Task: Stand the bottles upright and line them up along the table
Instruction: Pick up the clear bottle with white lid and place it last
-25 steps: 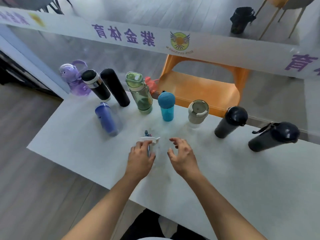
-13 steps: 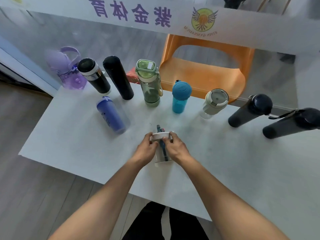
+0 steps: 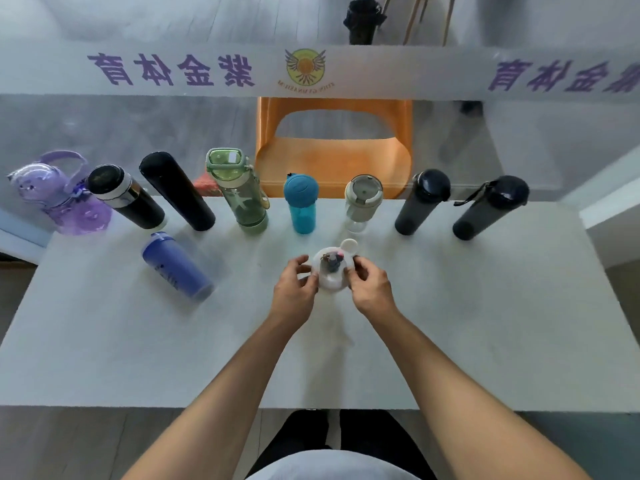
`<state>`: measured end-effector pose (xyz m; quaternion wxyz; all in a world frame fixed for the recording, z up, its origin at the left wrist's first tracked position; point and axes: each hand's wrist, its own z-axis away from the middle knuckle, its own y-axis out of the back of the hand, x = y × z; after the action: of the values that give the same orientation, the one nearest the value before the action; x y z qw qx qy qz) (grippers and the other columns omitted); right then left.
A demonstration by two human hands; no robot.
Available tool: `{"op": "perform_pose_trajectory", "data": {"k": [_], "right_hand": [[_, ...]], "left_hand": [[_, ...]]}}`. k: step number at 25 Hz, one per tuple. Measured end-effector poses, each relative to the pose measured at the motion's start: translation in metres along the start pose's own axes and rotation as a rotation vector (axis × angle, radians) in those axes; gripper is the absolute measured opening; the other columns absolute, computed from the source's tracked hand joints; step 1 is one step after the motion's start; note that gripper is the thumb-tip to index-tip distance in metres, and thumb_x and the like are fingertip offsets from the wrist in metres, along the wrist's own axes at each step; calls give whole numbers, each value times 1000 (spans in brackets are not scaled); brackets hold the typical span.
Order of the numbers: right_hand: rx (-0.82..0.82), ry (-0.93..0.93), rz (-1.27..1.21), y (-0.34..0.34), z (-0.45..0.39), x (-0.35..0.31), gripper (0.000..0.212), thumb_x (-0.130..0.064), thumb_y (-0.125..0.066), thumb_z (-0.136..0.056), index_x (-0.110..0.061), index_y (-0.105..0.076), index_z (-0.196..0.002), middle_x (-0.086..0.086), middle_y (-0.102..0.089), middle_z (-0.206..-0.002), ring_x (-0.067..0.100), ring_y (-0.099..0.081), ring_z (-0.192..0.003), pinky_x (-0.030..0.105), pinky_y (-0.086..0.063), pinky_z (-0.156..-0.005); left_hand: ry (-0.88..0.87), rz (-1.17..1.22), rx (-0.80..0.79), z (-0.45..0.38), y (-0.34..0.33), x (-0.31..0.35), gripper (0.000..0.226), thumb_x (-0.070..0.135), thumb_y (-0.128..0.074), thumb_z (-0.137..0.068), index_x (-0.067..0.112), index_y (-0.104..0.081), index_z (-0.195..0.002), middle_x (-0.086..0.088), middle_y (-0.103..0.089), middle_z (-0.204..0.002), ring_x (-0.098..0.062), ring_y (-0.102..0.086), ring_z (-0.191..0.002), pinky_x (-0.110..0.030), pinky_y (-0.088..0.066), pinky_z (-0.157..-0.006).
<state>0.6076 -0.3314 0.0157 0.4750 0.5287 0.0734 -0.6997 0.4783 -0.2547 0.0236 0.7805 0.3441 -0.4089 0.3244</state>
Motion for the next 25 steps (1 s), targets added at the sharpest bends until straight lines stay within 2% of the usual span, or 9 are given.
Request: {"op": "perform_pose_trajectory", "data": {"k": [4,7,12,17,19,21,23,25], "right_hand": [[155,-13,-35,53,8,15,37,-29,-57,-100,-13,-62,-133,8,-69,-118,17,-59,-97,27,-49,-87],[234,-45,-59,96,7,33,39,-29,-58,-99,-13,-61,-135,7,-69,-119,17,-60,-97,31,-54,-89],[350,-108,-126,176,-8,71,26,-25,-62,-96,-10,-68,-117,9,-74,-108,27,-69,-95,34,-55,-86],[381,-162,-162,277,-45,105,23,-22,-64,-93,-11,-69,-112,8,-74,-106,26,-70,-96,38,-54,-91],[376,-153,-147,313,-66,117,22,-22,-65,-92,-13,-70,-111,7,-75,-107,27,-70,-99,39,-54,-93],[359,-137,-134,346,-89,127,23,-20,-65,-92,-14,-70,-113,7,-75,-109,26,-69,-101,37,-53,-95],[344,-119,-135,371,-109,132,24,-19,-65,-92,-15,-70,-115,6,-74,-111,26,-68,-103,37,-53,-95],[338,-93,-151,391,-130,132,25,-19,-65,-92,-14,-70,-117,6,-73,-112,24,-68,-103,38,-53,-96]], "left_hand": [[-54,-115,-132,5,-46,16,28,16,-57,-96,20,-62,-124,-1,-69,-116,-18,-70,-98,-41,-57,-94],[-104,-186,-222,12,-90,33,26,18,-57,-97,25,-63,-121,5,-70,-111,-15,-69,-99,-40,-56,-93],[-135,-243,-344,15,-177,57,35,18,-57,-96,22,-59,-130,-1,-68,-118,-16,-68,-102,-38,-56,-93],[-100,-261,-378,21,-285,90,43,12,-53,-95,19,-52,-138,-2,-62,-127,-13,-65,-101,-17,-49,-73],[-86,-255,-391,17,-325,105,45,11,-49,-95,19,-50,-140,-1,-62,-128,-14,-66,-100,-19,-48,-67],[-64,-251,-392,11,-362,121,47,11,-48,-96,20,-48,-142,-2,-62,-130,-17,-67,-104,-26,-51,-71],[-48,-260,-392,5,-389,136,48,11,-46,-96,22,-46,-142,-5,-65,-124,-14,-67,-98,-22,-48,-65],[-55,-273,-392,-4,-410,153,48,7,-43,-94,23,-50,-138,-6,-68,-104,-5,-63,-80,-16,-42,-55]]}}
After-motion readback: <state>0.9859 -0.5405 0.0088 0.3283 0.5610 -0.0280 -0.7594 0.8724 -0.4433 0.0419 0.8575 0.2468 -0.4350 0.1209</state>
